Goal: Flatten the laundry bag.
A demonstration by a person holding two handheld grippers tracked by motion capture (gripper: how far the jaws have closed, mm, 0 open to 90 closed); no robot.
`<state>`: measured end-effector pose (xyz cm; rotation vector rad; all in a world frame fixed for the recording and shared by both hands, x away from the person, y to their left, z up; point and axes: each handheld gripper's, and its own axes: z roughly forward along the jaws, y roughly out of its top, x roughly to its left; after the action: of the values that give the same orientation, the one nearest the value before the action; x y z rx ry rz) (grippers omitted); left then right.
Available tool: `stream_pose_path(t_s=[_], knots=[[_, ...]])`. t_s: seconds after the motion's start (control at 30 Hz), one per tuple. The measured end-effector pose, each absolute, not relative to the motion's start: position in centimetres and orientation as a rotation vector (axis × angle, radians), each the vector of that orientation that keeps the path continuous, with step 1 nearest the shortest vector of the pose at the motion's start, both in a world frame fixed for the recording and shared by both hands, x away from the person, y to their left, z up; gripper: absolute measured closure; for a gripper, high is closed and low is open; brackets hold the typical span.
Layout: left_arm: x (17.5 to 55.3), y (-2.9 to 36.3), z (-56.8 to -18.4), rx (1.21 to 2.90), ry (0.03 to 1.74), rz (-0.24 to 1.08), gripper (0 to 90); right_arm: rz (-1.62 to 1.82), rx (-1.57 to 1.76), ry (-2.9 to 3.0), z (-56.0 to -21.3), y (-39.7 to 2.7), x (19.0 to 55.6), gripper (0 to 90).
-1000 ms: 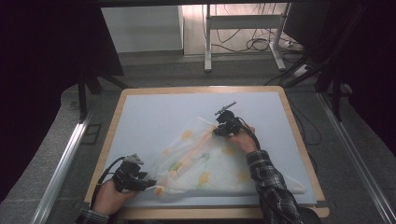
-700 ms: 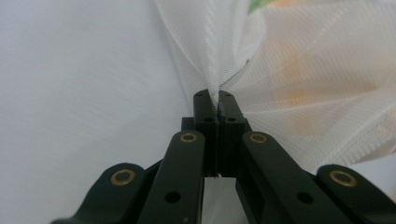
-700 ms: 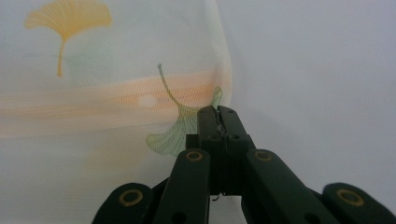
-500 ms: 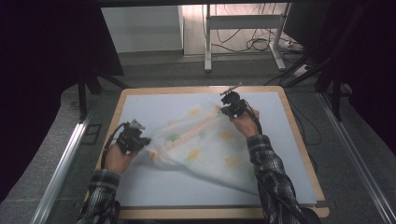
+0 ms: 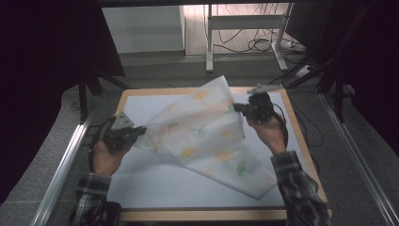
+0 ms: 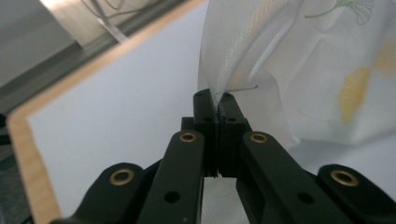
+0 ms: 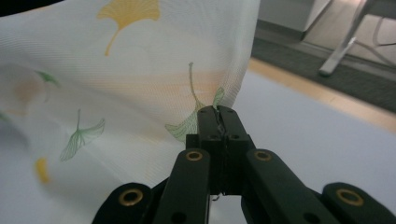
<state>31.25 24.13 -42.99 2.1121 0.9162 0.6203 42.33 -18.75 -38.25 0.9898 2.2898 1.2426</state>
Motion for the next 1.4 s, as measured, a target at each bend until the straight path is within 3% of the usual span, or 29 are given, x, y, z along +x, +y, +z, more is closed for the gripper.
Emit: stream_pose_path(t_s=[0.3,0.4,0.5,0.63,0.73,0.87,1.0,1.1,1.23,1.4], knots=[[25.9,24.3,-46.9,2.224,0.819,0.399,87.3,1.233,0.981,2.471,-44.2,-21.7,31.0,89.2],[25.2,23.9,-46.8,2.335,0.795,0.359,71.3,1.19,1.0,2.525,-45.9,-22.0,29.2,89.1],[25.0,24.4,-44.9,2.305,0.805,0.411,42.5,1.09,1.014,2.6,-48.2,-22.4,27.4,88.8],[26.1,25.1,-42.6,2.237,0.833,0.436,29.4,1.062,1.042,2.678,-49.4,-23.8,25.6,85.4],[27.4,25.2,-41.4,2.215,0.84,0.459,28.8,1.057,1.054,2.635,-48.6,-26.0,24.7,78.1],[28.8,25.6,-40.1,2.189,0.86,0.483,28.8,1.05,1.159,2.53,-47.6,-29.4,24.9,74.8],[29.5,26.3,-39.7,2.193,0.905,0.503,28.0,1.035,1.242,2.424,-47.5,-31.2,27.3,65.5],[30.0,26.1,-40.3,2.161,0.92,0.437,27.9,1.024,1.24,2.413,-48.1,-30.7,29.3,61.4],[31.9,23.0,-41.6,2.208,0.883,0.359,28.1,0.984,1.232,2.427,-48.8,-28.7,32.3,59.9],[35.8,16.3,-42.8,2.28,0.778,0.295,33.8,0.986,1.196,2.392,-47.9,-26.4,35.3,59.0]])
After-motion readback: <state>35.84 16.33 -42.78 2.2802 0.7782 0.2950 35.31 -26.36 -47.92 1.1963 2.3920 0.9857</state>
